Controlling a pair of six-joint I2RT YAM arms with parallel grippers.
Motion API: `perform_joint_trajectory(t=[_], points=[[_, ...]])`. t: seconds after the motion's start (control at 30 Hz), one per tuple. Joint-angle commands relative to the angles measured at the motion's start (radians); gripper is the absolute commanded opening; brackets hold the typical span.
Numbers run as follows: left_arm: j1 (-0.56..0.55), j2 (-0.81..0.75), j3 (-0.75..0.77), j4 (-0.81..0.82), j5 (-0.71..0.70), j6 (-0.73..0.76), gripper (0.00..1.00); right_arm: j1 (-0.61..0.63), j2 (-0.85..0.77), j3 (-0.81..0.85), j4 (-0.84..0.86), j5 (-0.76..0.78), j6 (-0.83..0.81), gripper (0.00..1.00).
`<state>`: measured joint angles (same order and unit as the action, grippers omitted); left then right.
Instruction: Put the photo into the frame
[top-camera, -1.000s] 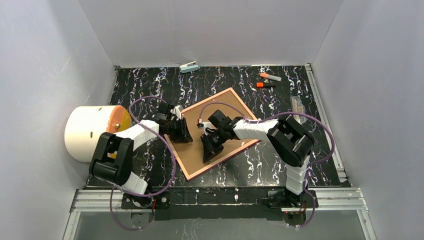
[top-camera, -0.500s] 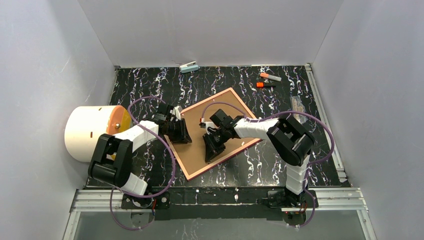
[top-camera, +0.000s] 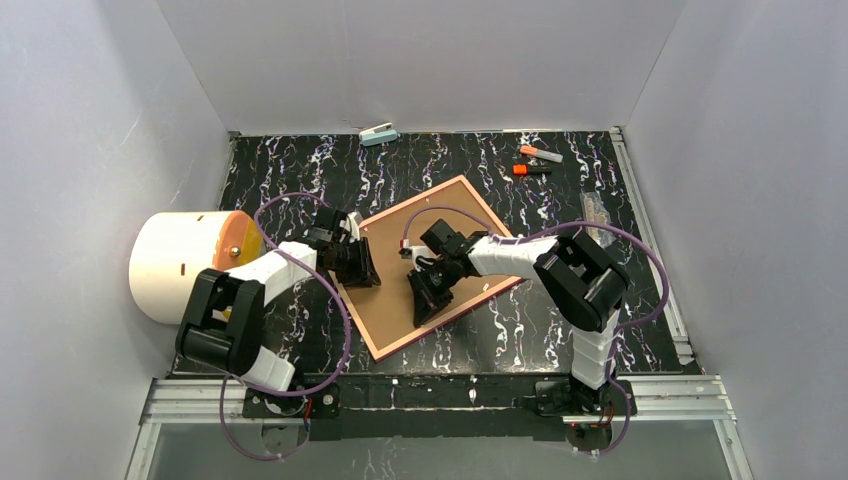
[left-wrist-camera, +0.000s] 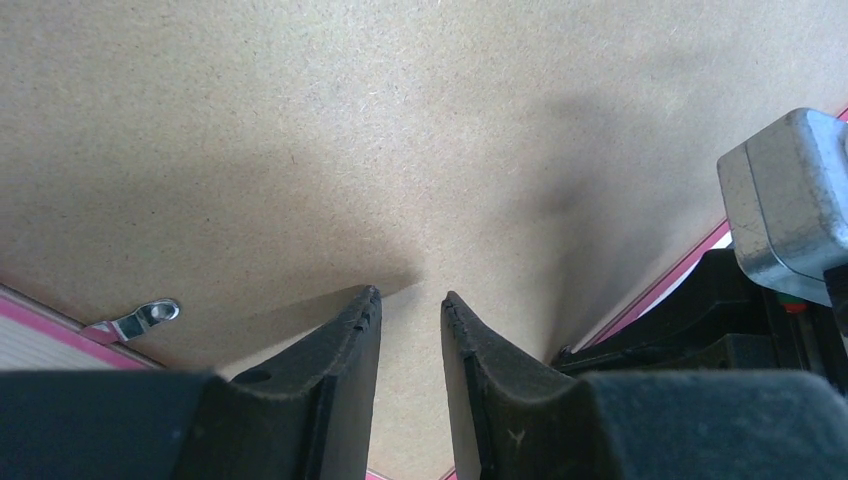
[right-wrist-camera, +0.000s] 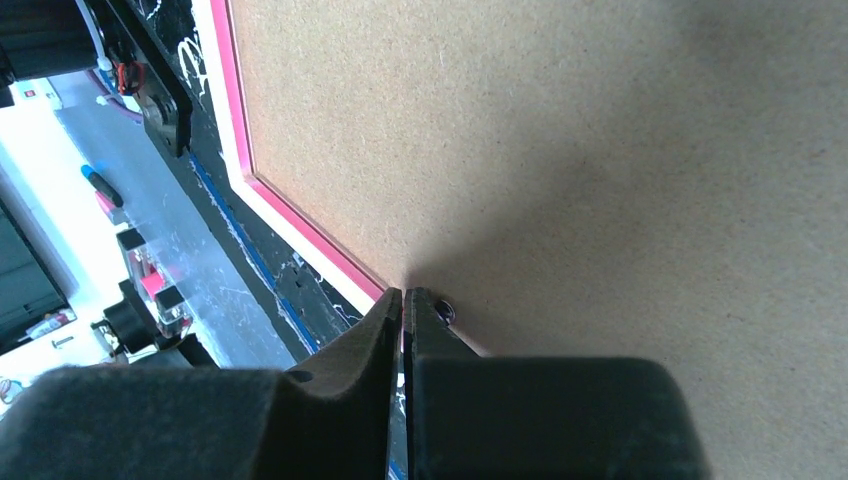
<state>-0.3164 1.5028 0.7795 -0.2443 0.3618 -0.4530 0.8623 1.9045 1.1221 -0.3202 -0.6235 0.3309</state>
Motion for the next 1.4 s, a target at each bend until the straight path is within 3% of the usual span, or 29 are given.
perform_joint_trajectory(t=[0.0, 0.23, 0.37, 0.67, 0.9, 1.17, 1.37], points=[[-0.003, -0.039, 0.004, -0.031, -0.016, 0.011, 0.27, -0.002, 0.007, 0.006, -0.11, 0.09, -0.059, 0.14], [-0.003, -0.051, 0.039, -0.045, -0.007, 0.014, 0.28, -0.02, -0.036, 0.155, -0.048, 0.054, 0.06, 0.26], [-0.003, -0.053, 0.07, -0.055, -0.003, 0.015, 0.3, -0.097, -0.109, 0.124, 0.065, 0.084, 0.172, 0.31], [-0.037, 0.045, 0.191, -0.031, 0.094, 0.017, 0.37, -0.351, -0.239, 0.001, -0.024, 0.388, 0.296, 0.36], [-0.164, 0.164, 0.331, -0.002, 0.088, 0.028, 0.42, -0.406, -0.227, 0.006, -0.108, 0.443, 0.295, 0.36], [-0.3, 0.314, 0.438, -0.003, 0.042, 0.083, 0.4, -0.407, -0.205, -0.033, -0.126, 0.366, 0.256, 0.28], [-0.323, 0.355, 0.458, -0.013, 0.022, 0.102, 0.37, -0.407, -0.141, -0.032, -0.174, 0.289, 0.216, 0.25]])
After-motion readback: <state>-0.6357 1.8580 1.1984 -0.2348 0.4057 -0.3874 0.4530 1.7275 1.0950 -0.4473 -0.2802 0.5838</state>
